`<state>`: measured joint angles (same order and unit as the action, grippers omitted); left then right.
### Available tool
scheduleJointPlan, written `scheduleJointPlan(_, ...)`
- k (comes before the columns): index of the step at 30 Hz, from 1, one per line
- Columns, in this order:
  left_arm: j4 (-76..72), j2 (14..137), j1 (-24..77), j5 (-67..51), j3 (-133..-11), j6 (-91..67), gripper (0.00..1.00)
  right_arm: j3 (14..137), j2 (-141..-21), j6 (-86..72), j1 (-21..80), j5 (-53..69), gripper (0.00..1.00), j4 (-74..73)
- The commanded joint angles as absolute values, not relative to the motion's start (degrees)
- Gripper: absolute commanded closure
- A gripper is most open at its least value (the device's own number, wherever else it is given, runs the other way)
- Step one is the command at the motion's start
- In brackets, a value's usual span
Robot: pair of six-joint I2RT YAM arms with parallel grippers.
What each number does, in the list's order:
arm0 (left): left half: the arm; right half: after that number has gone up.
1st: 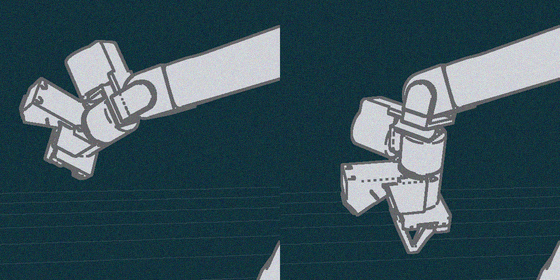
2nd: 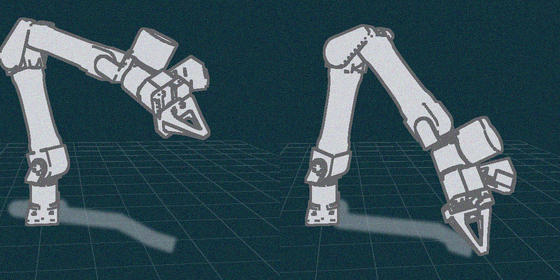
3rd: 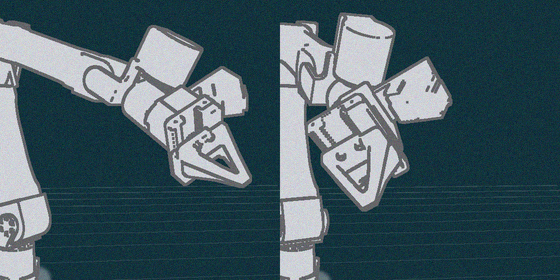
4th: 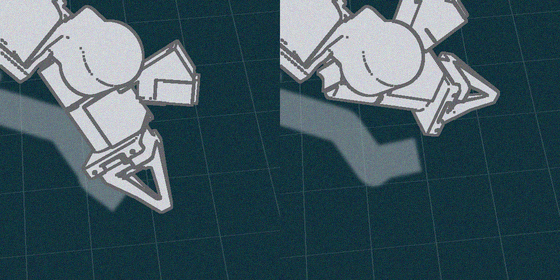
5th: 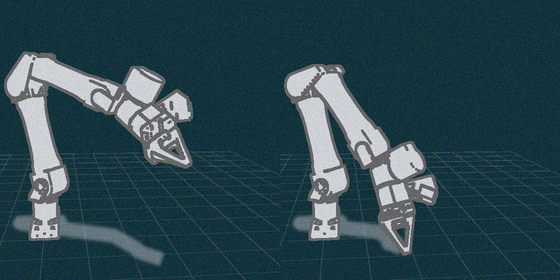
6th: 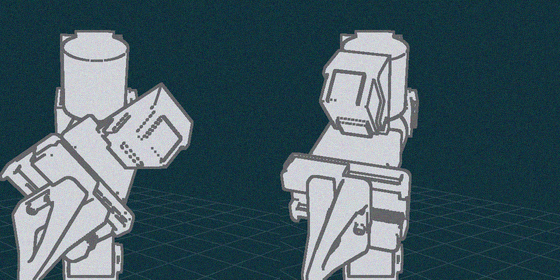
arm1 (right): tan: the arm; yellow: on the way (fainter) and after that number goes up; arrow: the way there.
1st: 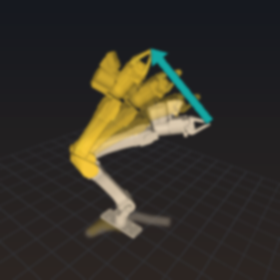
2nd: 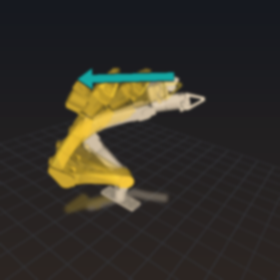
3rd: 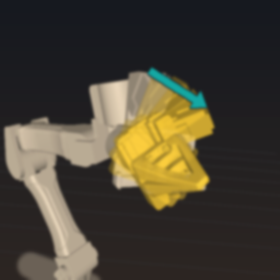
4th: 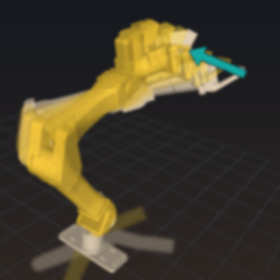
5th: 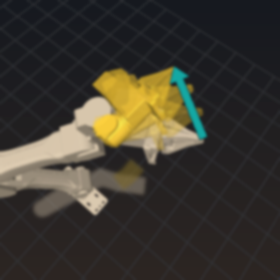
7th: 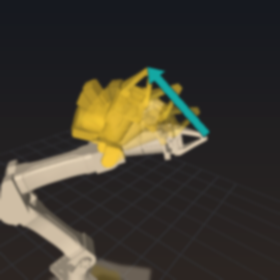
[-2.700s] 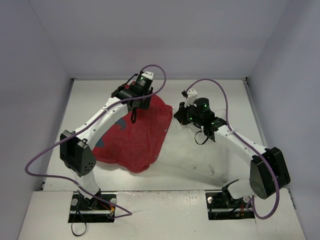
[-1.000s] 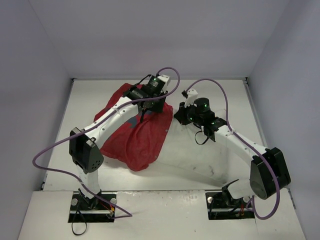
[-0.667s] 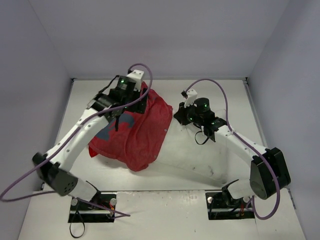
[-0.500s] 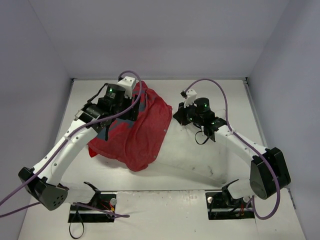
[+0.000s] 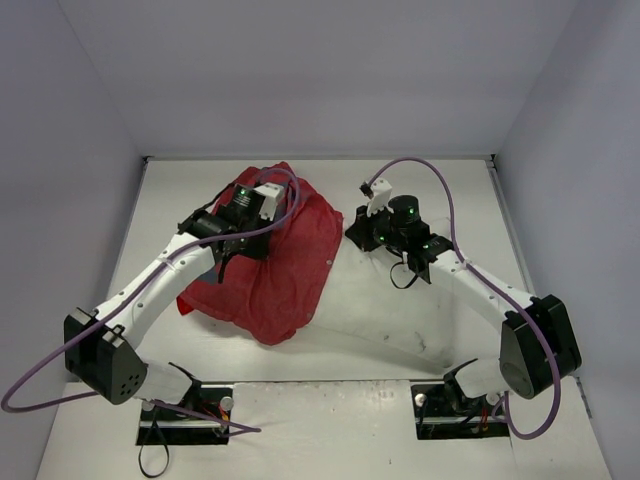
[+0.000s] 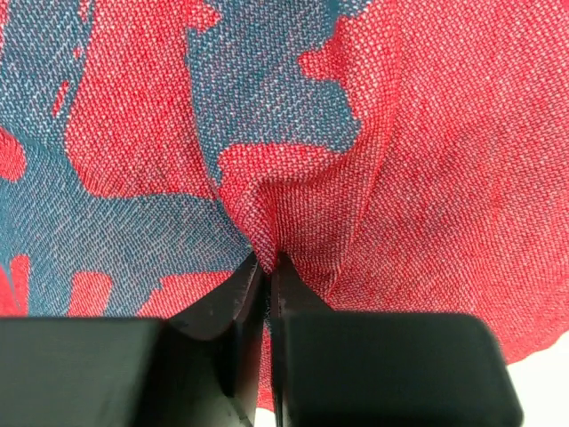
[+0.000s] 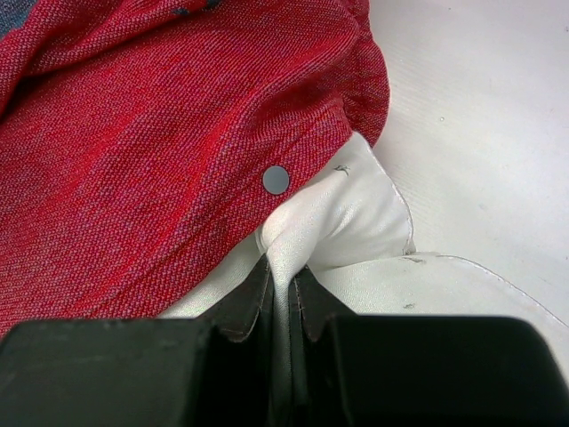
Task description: Put the pillow into the pillowcase
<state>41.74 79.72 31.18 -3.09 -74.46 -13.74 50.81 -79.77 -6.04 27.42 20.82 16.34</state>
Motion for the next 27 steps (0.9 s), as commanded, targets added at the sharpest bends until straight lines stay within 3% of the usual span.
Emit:
scheduleJointPlan(1, 40.6, 76.7, 34.1, -5.6, -79.3, -15.2, 1.00, 52.9, -77.3, -6.1, 28.1, 23.6, 1.00, 20.7)
scheduleJointPlan(5, 43.7, 77.4, 43.5, 1.3, -89.0, -20.1, 1.00, 53.3, -77.8, -6.2, 28.1, 23.3, 1.00, 20.7)
scheduleJointPlan(10, 43.1, 83.0, 50.8, 1.8, -94.5, -35.2, 1.00, 53.1, -77.6, -6.5, 28.0, 21.9, 1.00, 20.7)
scheduleJointPlan(19, 39.0, 84.8, 50.4, 4.7, -83.1, -42.0, 1.00, 53.1, -77.2, -7.6, 28.0, 19.3, 1.00, 20.7)
scheduleJointPlan(21, 39.2, 82.5, 50.3, 7.2, -82.4, -41.5, 0.82, 53.2, -77.3, -7.8, 28.0, 19.1, 1.00, 20.7)
scheduleJointPlan(23, 39.5, 80.9, 50.4, 9.0, -82.1, -41.4, 0.59, 53.3, -77.3, -7.8, 28.1, 18.9, 1.00, 20.7)
scheduleJointPlan(24, 39.6, 79.3, 50.4, 9.5, -81.7, -42.0, 0.42, 53.3, -77.3, -8.0, 28.1, 18.7, 1.00, 20.7)
scheduleJointPlan(27, 39.4, 78.6, 50.3, 11.0, -79.1, -44.5, 0.36, 53.3, -77.5, -8.3, 28.1, 18.3, 1.00, 20.7)
